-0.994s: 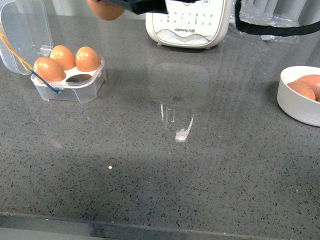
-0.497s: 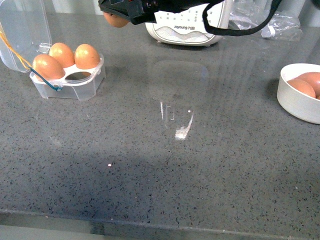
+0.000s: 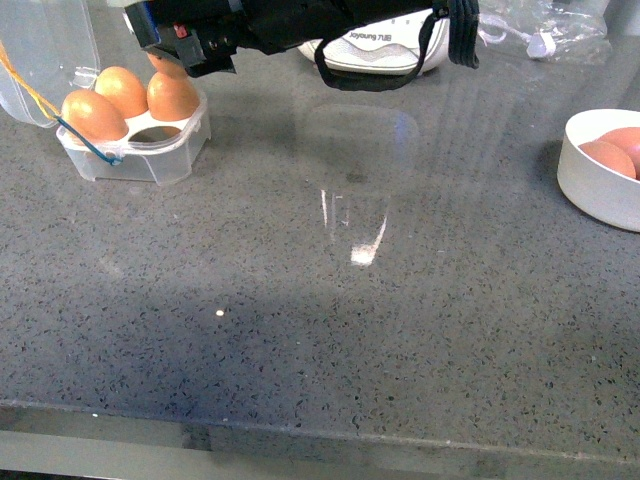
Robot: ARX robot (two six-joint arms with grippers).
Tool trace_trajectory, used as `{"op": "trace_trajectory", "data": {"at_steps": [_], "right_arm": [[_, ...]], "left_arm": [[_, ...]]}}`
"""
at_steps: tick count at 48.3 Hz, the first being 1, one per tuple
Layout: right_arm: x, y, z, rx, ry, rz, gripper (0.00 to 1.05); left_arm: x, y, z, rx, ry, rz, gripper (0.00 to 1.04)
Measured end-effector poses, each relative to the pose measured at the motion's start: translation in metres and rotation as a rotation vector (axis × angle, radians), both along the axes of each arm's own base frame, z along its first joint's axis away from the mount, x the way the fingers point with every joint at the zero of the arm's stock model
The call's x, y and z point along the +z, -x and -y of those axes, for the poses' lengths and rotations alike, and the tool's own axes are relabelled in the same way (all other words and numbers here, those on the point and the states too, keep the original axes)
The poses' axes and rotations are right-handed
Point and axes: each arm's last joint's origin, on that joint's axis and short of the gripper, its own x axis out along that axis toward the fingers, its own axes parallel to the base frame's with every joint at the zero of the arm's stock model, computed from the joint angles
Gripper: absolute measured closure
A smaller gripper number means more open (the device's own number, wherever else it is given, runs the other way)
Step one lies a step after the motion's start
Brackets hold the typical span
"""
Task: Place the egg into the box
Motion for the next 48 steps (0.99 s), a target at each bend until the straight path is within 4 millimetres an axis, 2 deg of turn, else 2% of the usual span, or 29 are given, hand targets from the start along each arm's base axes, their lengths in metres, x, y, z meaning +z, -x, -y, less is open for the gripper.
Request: {"op": "trace_trajectory", "data": {"at_steps": [14,29,43,45,48], "right_arm": [[-0.004,0.004,-0.008,0.05,0.0,-0.034,0.62],[-0.017,0.005,-0.015,0.064,0.048,-0.07,0.62],[-0.016,0.007,-0.016,0.081,0.049,-0.06,0.08],[-0.015,0.008,-0.015,0.08,0.048,-0.058,0.05],[-0.012,0.01,-0.012,0.076,0.042,-0.047,0.08]], "left_arm": [[0.0,0.0,0.0,0.0,0.0,0.0,0.07],[0.0,0.0,0.0,0.0,0.0,0.0,0.07],[0.0,0.0,0.0,0.0,0.0,0.0,0.07],[0.0,0.0,0.0,0.0,0.0,0.0,0.07],[0.0,0.0,0.0,0.0,0.0,0.0,0.07]]}}
